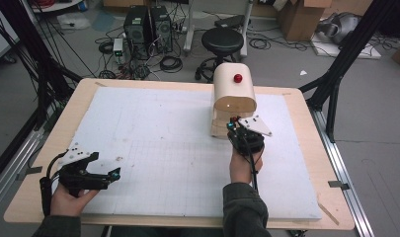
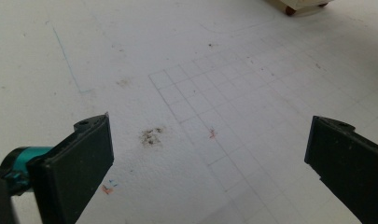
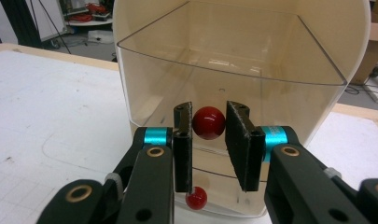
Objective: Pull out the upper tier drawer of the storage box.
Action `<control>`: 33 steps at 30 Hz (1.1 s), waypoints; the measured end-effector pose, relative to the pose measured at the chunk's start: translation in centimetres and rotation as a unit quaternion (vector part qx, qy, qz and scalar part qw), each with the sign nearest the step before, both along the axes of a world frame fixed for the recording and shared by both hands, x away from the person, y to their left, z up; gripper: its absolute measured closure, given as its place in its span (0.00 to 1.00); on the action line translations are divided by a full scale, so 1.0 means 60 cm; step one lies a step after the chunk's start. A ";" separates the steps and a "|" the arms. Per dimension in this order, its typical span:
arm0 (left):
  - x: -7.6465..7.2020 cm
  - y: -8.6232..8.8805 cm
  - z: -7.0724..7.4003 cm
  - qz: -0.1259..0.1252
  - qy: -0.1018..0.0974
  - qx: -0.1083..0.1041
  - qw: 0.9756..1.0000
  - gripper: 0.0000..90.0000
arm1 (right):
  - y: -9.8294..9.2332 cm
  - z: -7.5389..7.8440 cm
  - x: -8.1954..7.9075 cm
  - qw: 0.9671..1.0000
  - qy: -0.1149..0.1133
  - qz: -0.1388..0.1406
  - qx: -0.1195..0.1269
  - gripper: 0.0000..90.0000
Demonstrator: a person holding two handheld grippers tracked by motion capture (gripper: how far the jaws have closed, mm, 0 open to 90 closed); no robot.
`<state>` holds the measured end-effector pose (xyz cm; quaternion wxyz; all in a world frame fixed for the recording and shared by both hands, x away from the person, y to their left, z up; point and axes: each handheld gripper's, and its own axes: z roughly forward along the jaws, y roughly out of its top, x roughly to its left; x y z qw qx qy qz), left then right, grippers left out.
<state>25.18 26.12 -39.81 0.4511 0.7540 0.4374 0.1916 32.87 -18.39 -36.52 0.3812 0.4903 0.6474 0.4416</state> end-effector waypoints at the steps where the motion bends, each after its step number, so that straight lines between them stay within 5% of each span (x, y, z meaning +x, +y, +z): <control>1: 0.000 0.000 0.000 0.000 0.000 0.001 1.000 0.02 | 0.000 0.000 0.000 1.000 0.001 0.001 0.000 0.81; 33: 0.000 0.001 0.002 -0.001 -0.003 -0.004 1.000 0.02 | -0.004 0.001 -0.013 1.000 0.002 0.009 -0.001 0.81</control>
